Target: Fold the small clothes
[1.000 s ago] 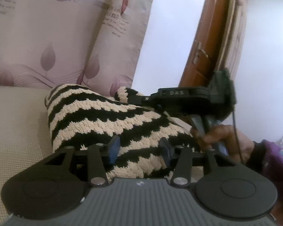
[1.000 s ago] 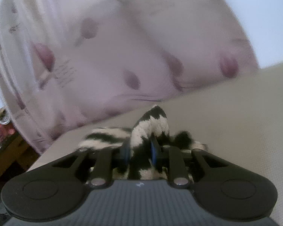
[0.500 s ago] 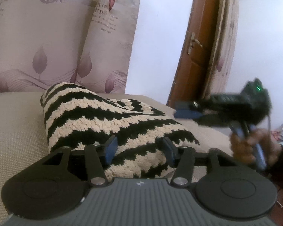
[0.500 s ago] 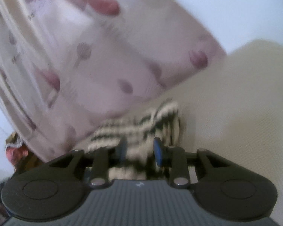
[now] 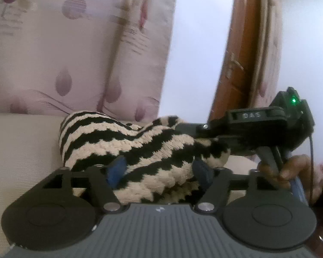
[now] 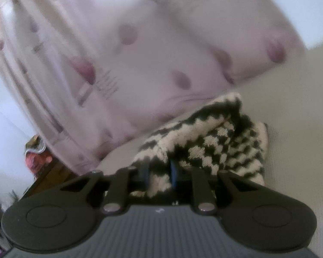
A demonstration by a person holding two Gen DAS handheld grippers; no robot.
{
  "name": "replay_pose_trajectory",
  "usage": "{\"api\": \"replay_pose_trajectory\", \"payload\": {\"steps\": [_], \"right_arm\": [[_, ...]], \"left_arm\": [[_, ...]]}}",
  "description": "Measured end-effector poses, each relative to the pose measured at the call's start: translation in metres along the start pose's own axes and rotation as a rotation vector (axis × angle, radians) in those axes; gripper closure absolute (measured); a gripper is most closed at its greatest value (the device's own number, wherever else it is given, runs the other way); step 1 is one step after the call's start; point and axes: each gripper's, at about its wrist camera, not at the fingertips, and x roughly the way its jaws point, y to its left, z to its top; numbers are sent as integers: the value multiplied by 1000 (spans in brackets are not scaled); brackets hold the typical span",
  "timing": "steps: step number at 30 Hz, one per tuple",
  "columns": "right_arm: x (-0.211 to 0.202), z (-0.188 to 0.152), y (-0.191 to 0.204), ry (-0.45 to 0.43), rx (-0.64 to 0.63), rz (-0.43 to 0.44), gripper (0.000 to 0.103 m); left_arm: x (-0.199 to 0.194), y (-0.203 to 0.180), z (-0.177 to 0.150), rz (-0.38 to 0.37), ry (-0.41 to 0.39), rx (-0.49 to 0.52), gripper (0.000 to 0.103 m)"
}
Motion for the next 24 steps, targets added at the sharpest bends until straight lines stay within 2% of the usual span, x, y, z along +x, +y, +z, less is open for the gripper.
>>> {"api": "replay_pose_trajectory", "payload": {"steps": [1, 2, 3, 5, 7, 9, 11, 15, 17, 19, 21, 24], "right_arm": [[0, -2, -9, 8, 3, -47, 85], [-3, -7, -28, 15, 56, -112, 85], [-9, -11, -44, 14, 98, -138, 85], [-25, -16, -66, -11, 191, -117, 85], [-27, -13, -61, -8, 134, -156, 85], [-24, -11, -55, 0, 124, -128, 84], [-22, -11, -48, -8, 117, -142, 83], [-37, -11, -24, -71, 47, -189, 83], [-45, -12, -4, -115, -42, -234, 83], [-47, -10, 11, -144, -91, -187, 83], [-38, -4, 24, -120, -151, -168, 83], [-12, -1, 30, -36, -263, -226, 83]], "left_arm": [[-1, 0, 0, -1, -1, 1, 27], [0, -2, 0, -6, 6, 10, 27], [0, -4, 0, -15, 12, 21, 27], [3, -9, -2, -57, 38, 56, 27], [5, -16, -3, -59, 51, 97, 22], [6, -15, -3, -60, 54, 100, 17], [5, -13, -3, -58, 46, 86, 17], [5, -16, -5, -55, 48, 96, 16], [6, -15, -4, -60, 48, 93, 14], [5, -16, -5, -62, 48, 95, 13], [6, -17, -5, -60, 48, 106, 8], [7, -20, -5, -58, 49, 124, 3]]}}
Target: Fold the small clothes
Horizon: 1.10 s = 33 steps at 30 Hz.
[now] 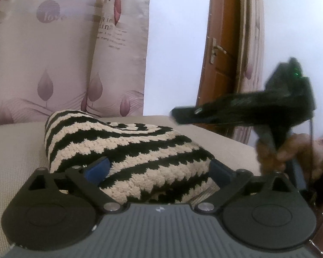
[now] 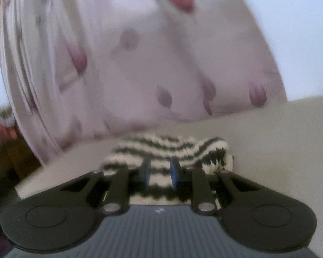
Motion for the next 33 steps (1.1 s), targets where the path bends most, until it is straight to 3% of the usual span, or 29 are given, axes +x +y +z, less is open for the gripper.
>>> {"api": "replay_pose_trajectory", "payload": {"steps": [3, 5, 8, 12, 13, 15, 17, 19, 21, 24, 26, 29, 31, 33], "right_arm": [[24, -25, -9, 132, -81, -77, 88], [17, -35, -20, 79, -38, -40, 87], [17, -38, -9, 66, -105, -59, 87], [15, -38, -15, 65, -67, -32, 87], [15, -38, -17, 64, -52, -23, 87], [13, -37, -22, 61, -12, -1, 87], [12, -36, -31, 64, 44, 31, 87], [12, -31, -41, 80, 118, 59, 87], [9, -16, -44, 71, 167, 71, 86], [13, 32, -15, 22, 34, 74, 83], [40, 66, 13, 78, -83, 122, 83], [98, 92, 43, 223, -219, 173, 83], [135, 98, 54, 294, -265, 199, 83], [175, 90, 59, 423, -306, 210, 85]], "left_arm": [[-1, 0, 0, -2, -4, -3, 3], [-3, 2, 0, -8, -11, -13, 3], [-8, 5, 8, -27, -22, -63, 4], [-13, 5, 39, -46, -119, -92, 7], [-3, 8, 47, -65, -98, -102, 11], [20, 17, 50, -94, -36, -135, 54], [40, 28, 42, -79, 26, -169, 75], [51, 41, 26, -85, 69, -234, 80], [49, 46, 15, -84, 52, -249, 83], [50, 51, 14, -105, 50, -275, 83], [52, 53, 13, -114, 61, -293, 83], [52, 54, 12, -116, 65, -296, 83], [53, 57, 14, -115, 64, -295, 83], [48, 57, 12, -118, 62, -295, 83]]}}
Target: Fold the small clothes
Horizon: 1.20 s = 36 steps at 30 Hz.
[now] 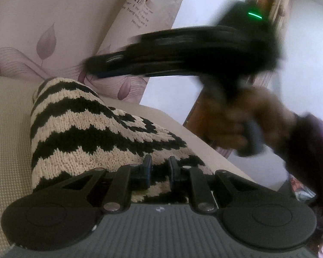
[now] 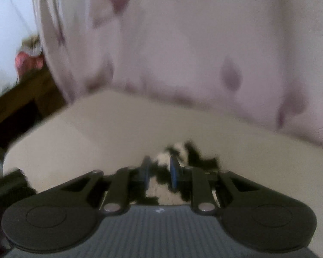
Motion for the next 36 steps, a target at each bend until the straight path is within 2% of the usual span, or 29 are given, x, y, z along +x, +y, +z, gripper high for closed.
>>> {"api": "replay_pose_trajectory", "payload": {"steps": [1, 2, 4, 6, 7, 11, 14, 16, 19, 22, 25, 27, 28, 32, 34, 36], "right_arm": [[26, -4, 0, 97, -45, -35, 85], [48, -13, -3, 135, -51, -54, 85], [55, -13, -17, 98, 67, 7, 85], [54, -12, -16, 94, 52, 3, 85], [50, -13, -18, 82, 60, 8, 85], [11, -24, -27, -57, 117, 45, 82], [-27, -34, -28, -131, 146, -13, 82], [-39, -42, -29, -121, 118, -78, 82], [-30, -66, -45, -38, 157, -176, 84], [-28, -93, -54, -121, 221, -146, 84], [-37, -89, -60, -135, 273, -103, 84], [-60, -92, -67, -234, 365, -71, 82], [-71, -95, -66, -271, 385, -84, 82], [-100, -122, -33, -263, 293, -176, 79], [-103, -141, -15, -228, 247, -219, 80], [-103, -166, -4, -234, 230, -291, 81]], "left_arm": [[-1, 0, 0, -1, -1, 0, 83], [-3, 1, 0, 5, -4, -1, 82], [-2, 5, 2, 4, -16, -13, 76], [-3, 8, 3, -8, -18, -27, 76], [-3, 8, 3, -9, -17, -25, 76], [-2, 5, 4, -17, -6, -6, 76], [-3, 4, 5, -9, -4, 9, 76], [-3, 4, 6, -8, -5, 10, 76], [-3, 2, 6, -4, -5, 16, 76], [1, 2, 6, -4, -2, 19, 76], [3, 1, 7, -4, -2, 25, 75], [2, 0, 6, -7, -3, 34, 72], [0, 0, 5, -8, -4, 41, 70], [4, -7, 4, -6, -2, 84, 62], [5, -8, 3, -3, -2, 97, 60], [5, -8, 3, -2, -2, 98, 60]]}}
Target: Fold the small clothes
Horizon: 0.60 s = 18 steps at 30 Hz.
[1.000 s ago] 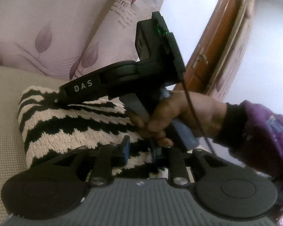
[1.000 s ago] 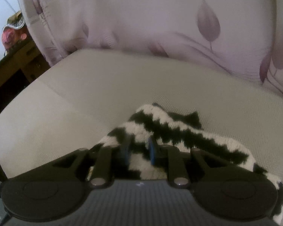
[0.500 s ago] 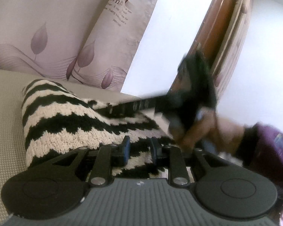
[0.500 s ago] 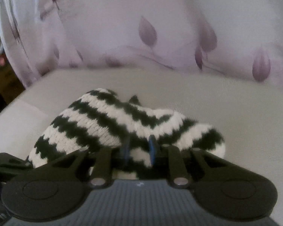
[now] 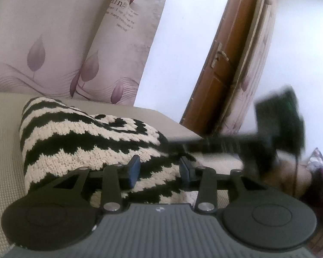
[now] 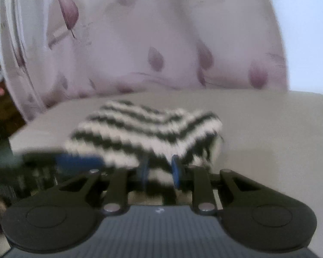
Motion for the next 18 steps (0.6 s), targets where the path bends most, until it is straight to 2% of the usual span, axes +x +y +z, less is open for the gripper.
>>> {"api": "replay_pose_trajectory", "payload": {"steps": [3, 6, 9, 12, 16, 18], "right_arm": [[-1, -17, -6, -34, 36, -30, 82], [-1, -11, -5, -28, 46, -30, 81], [-20, -11, -9, -80, 118, -25, 81], [-42, -22, 5, -131, 89, -34, 81], [-38, -49, 23, -53, -3, -107, 81], [-35, -48, 28, -39, -35, -134, 81]], "left_arm": [[1, -2, -1, 6, 4, 18, 60], [1, -3, -1, 20, 0, 23, 60], [-1, -3, -1, 22, -5, 18, 60], [-2, -5, -2, 28, -7, 21, 60], [-3, -6, -3, 31, -3, 19, 60], [-6, -10, -4, 48, -6, 36, 60]]}}
